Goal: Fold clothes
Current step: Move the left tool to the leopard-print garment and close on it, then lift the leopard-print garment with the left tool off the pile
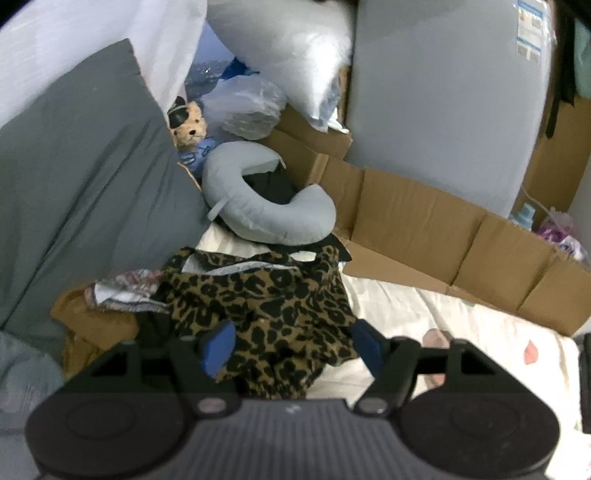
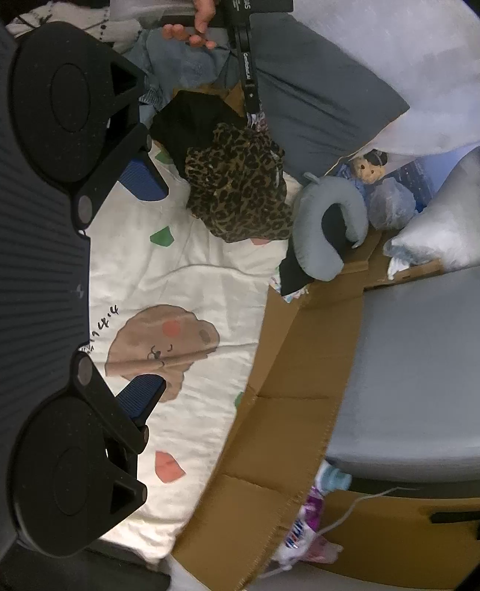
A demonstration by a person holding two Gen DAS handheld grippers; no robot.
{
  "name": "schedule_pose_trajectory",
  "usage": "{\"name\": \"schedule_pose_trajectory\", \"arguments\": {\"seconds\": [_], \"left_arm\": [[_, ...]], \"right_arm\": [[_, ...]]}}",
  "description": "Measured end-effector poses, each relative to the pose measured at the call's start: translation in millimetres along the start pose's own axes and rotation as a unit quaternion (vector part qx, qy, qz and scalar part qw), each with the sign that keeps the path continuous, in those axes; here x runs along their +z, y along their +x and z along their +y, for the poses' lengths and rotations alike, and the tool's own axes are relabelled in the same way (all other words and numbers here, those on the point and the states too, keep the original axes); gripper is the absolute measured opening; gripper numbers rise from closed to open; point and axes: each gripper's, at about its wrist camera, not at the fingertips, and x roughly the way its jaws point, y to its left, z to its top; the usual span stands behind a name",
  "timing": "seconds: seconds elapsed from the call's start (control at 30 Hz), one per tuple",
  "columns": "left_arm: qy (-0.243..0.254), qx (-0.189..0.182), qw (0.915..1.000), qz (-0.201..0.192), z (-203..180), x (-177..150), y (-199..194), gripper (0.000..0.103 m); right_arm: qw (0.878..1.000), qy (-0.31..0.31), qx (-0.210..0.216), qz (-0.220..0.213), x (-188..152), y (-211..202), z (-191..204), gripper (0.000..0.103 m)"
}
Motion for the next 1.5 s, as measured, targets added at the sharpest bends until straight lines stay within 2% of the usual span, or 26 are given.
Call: {"name": "schedule_pose_trajectory", "arguments": {"seconds": [0.13,0.17,0.33,0.47,0.77,0.83,0.9,0.97,1.1,1.2,1.5], "left_arm": [[-0.006,-0.008,0.9999,-0.01,3.5,-6.1,25.0,0.07],[-0.002,-0.01,0.9999,-0.008,3.3,-7.2,31.4,0.067],[0.041,-0.006,0.9988,-0.026,-3.1,-6.7,50.6,0.066],[0.044,-0.017,0.9987,-0.019,-6.3,-4.8,68.8,0.066],[0.077,0.003,0.997,-0.012,-11.0,-7.6,116.6,0.066],[0.075,0.0,0.9972,-0.005,-8.8,-8.9,124.9,0.052],[0.078,0.0,0.9969,0.009,-7.3,-10.6,133.1,0.004],[0.07,-0.005,0.9974,0.019,-5.0,-13.0,138.4,0.004],[0.067,-0.02,0.9975,-0.006,-7.6,-16.7,127.7,0.001],[0.056,-0.044,0.9972,-0.023,-14.4,-16.9,112.9,0.001],[0.025,-0.112,0.9929,-0.034,-33.0,-35.2,78.8,0.0]], "right_arm": [[1.0,0.005,0.009,0.003,-10.6,26.7,-7.0,0.103],[1.0,0.007,0.013,-0.001,-13.8,31.9,-9.0,0.103],[1.0,0.016,0.019,-0.003,-30.3,56.7,-17.3,0.103],[1.0,0.012,0.025,0.001,-40.9,71.5,-20.6,0.103],[1.0,0.02,0.021,-0.001,-64.0,99.2,-32.2,0.103],[1.0,0.026,0.017,0.005,-68.8,105.3,-35.5,0.103],[0.999,0.03,0.018,0.008,-72.7,107.9,-38.7,0.103],[0.999,0.037,0.017,0.009,-76.6,109.9,-42.5,0.103],[0.998,0.052,0.019,0.014,-82.0,112.4,-50.4,0.103],[0.998,0.056,0.018,0.014,-83.9,110.8,-54.0,0.103],[0.998,0.061,0.017,0.01,-85.8,103.4,-63.9,0.103]]}}
